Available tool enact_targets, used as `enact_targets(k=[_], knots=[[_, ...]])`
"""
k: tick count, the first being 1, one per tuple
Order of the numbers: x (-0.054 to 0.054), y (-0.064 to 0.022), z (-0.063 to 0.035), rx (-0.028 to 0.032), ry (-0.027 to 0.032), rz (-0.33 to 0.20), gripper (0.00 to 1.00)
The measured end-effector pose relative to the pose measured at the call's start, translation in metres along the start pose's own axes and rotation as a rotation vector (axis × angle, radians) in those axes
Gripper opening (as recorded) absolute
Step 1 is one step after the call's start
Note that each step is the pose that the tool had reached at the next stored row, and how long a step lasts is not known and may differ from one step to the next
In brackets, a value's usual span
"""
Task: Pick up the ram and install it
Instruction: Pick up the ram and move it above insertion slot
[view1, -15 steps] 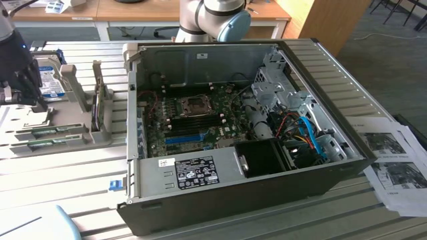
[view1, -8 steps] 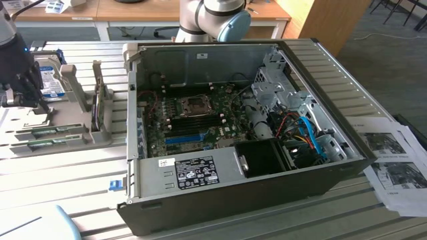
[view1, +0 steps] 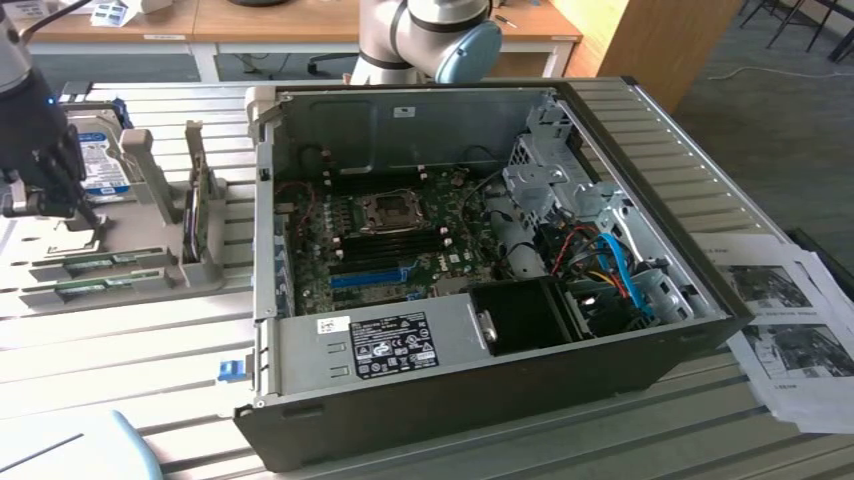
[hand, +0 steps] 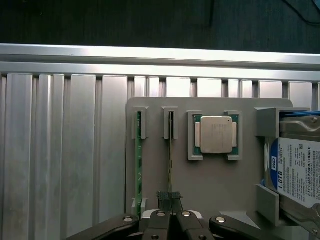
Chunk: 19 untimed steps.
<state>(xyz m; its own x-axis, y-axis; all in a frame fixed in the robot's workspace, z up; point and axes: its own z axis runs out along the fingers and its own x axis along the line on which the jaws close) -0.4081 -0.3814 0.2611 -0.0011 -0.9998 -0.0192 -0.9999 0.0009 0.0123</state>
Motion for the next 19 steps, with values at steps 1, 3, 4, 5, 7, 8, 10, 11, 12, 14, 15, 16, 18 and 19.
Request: enact_targets(k=[1, 3, 4, 5, 7, 8, 10, 11, 12, 14, 15, 16, 18, 19], knots=[[0.001, 0.0, 0.0, 0.0, 0.0, 0.0, 0.09], [0.004, -0.0001, -0.0001, -0.0001, 0.0, 0.0, 0.09], [0.005, -0.0001, -0.0001, 0.0, 0.0, 0.0, 0.09], [0.007, -0.0002, -0.0002, -0.0001, 0.0, 0.0, 0.09], [0.009, -0.0003, -0.0002, -0.0001, 0.0001, 0.0, 0.09], [0.01, -0.0004, -0.0002, 0.0, 0.0, 0.0, 0.09], [0.013, -0.0006, -0.0003, 0.0, 0.0, 0.0, 0.09], [0.014, -0.0006, -0.0003, -0.0001, 0.0, 0.0, 0.09], [0.015, -0.0007, -0.0003, 0.0, 0.0, 0.0, 0.09], [0.018, -0.0008, -0.0004, -0.0001, 0.0, 0.0, 0.09], [0.019, -0.0009, -0.0004, 0.0, 0.0, 0.0, 0.09], [0.02, -0.0009, -0.0004, 0.0001, -0.0001, 0.0, 0.09], [0.022, -0.001, -0.0005, 0.0, 0.0, 0.0, 0.09], [0.023, -0.001, -0.0005, -0.0001, 0.0, 0.0, 0.09]])
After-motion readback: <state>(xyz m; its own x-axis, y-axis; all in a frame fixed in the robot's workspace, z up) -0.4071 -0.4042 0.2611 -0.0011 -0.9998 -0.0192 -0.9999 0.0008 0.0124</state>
